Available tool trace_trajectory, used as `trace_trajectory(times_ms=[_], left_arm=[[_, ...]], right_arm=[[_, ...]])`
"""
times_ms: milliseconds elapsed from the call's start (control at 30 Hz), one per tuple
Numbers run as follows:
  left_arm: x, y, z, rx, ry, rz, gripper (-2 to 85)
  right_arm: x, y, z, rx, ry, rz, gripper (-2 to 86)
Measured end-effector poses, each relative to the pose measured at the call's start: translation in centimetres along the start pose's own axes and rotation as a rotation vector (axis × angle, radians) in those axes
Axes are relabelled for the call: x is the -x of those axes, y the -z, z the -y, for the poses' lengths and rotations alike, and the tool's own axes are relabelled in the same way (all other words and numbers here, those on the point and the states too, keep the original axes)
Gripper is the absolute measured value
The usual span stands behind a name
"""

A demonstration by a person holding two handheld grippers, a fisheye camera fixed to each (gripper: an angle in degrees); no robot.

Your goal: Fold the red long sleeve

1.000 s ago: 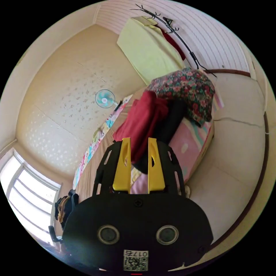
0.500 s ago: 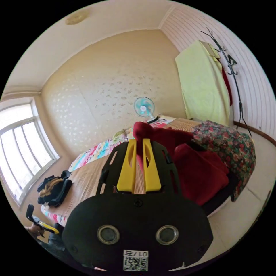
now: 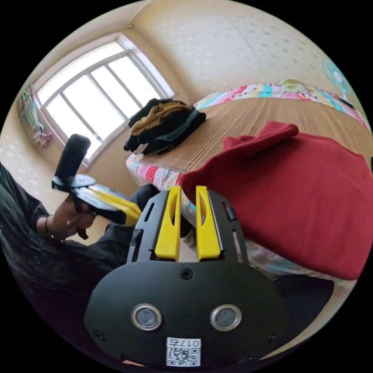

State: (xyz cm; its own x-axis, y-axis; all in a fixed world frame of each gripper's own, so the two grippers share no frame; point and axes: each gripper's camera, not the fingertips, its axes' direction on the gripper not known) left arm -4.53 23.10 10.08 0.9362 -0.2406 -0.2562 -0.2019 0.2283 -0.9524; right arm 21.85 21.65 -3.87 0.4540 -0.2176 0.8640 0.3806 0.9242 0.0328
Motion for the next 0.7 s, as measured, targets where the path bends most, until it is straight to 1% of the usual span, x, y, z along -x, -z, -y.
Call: trace_trajectory(times_ms=[67, 167, 233, 267, 333, 400, 433, 467, 500, 533, 567, 600, 667, 700], left_arm=[[1.3, 0.9, -0.6, -0.008, 0.029, 0.014, -1.0], [3.5, 1.9, -1.7, -0.031, 0.087, 0.022, -1.0], [4.8, 2.2, -2.4, -0.049, 0.137, -0.003, -1.0], [5.1, 2.3, -2.6, -0.055, 0.148, -0.012, -1.0], [5.3, 2.4, -3.0, -0.077, 0.166, -0.052, -1.0], [4.9, 2.4, -3.1, -0.083, 0.154, -0.060, -1.0], [4.5, 2.4, -3.1, -0.081, 0.143, -0.055, -1.0], [4.3, 2.4, -3.0, -0.078, 0.137, -0.053, -1.0], [3.9, 2.3, -3.0, -0.073, 0.127, -0.053, -1.0], [3.6, 2.3, -3.0, -0.073, 0.117, -0.056, -1.0], [3.5, 2.3, -3.0, -0.074, 0.114, -0.058, -1.0], [3.3, 2.3, -3.1, -0.076, 0.111, -0.062, -1.0], [3.3, 2.2, -3.0, -0.070, 0.115, -0.071, -1.0], [3.4, 2.2, -2.9, -0.061, 0.118, -0.084, -1.0]], right_arm=[[0.3, 0.4, -1.8, 0.021, 0.011, -0.014, 5.4], [-2.8, 5.5, -1.7, -0.070, -0.064, -0.131, 4.7], [-7.5, 11.1, 0.0, -0.189, -0.175, -0.315, 6.8], [-9.0, 12.4, 0.5, -0.208, -0.224, -0.367, 7.6], [-15.1, 16.7, 2.6, -0.242, -0.401, -0.530, 11.3], [-19.4, 18.3, 3.9, -0.204, -0.487, -0.608, 12.1], [-21.8, 17.9, 5.0, -0.107, -0.496, -0.643, 12.1], [-22.7, 17.3, 5.6, -0.042, -0.493, -0.646, 11.8], [-24.1, 15.7, 6.5, 0.093, -0.470, -0.616, 11.1], [-24.1, 14.9, 7.0, 0.152, -0.443, -0.652, 9.1], [-23.5, 14.9, 7.2, 0.150, -0.419, -0.671, 8.1], [-22.3, 15.4, 7.1, 0.132, -0.367, -0.638, 5.8], [-20.5, 17.5, 6.1, 0.040, -0.315, -0.455, 3.9], [-19.2, 19.7, 4.8, -0.060, -0.263, -0.259, 3.4]])
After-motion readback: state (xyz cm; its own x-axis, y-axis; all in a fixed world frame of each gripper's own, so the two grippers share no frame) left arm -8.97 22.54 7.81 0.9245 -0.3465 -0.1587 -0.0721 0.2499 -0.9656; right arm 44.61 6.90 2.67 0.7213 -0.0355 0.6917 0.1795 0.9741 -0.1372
